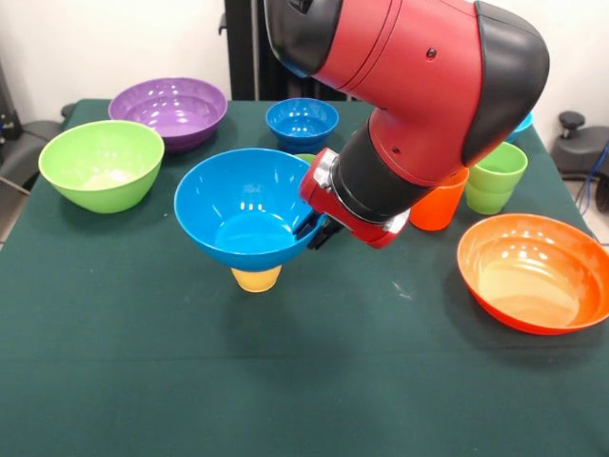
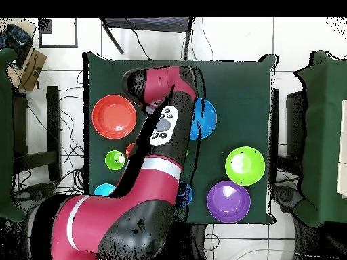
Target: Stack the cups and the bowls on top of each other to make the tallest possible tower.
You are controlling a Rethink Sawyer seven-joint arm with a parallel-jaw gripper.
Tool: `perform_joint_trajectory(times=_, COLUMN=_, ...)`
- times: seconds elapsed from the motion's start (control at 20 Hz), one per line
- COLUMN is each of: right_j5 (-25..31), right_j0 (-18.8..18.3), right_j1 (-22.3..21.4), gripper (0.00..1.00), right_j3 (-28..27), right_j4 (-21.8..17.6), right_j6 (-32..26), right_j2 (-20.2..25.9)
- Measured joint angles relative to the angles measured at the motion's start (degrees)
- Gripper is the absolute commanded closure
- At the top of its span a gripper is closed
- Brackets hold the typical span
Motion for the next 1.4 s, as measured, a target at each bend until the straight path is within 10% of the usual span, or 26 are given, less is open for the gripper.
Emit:
perform_joint_trajectory(times=1.15, right_j5=-0.01, right_j0=0.01, right_j1=0.04, gripper=1.00, right_j3=0.00, right_j4=0.07, right_j6=0.00, right_j2=-0.09)
perform_joint_trajectory(times=1.2, right_j5=-0.01, right_j0=0.01, right_j1=0.21, gripper=0.00, right_j3=0.00, right_j4=0.07, right_j6=0.00, right_j2=-0.09)
perform_joint_trajectory(times=1.4, right_j5=-0.01, right_j0=0.01, right_j1=0.42, gripper=0.00, right_j3=0.00, right_j4=0.07, right_j6=0.00, right_j2=-0.09)
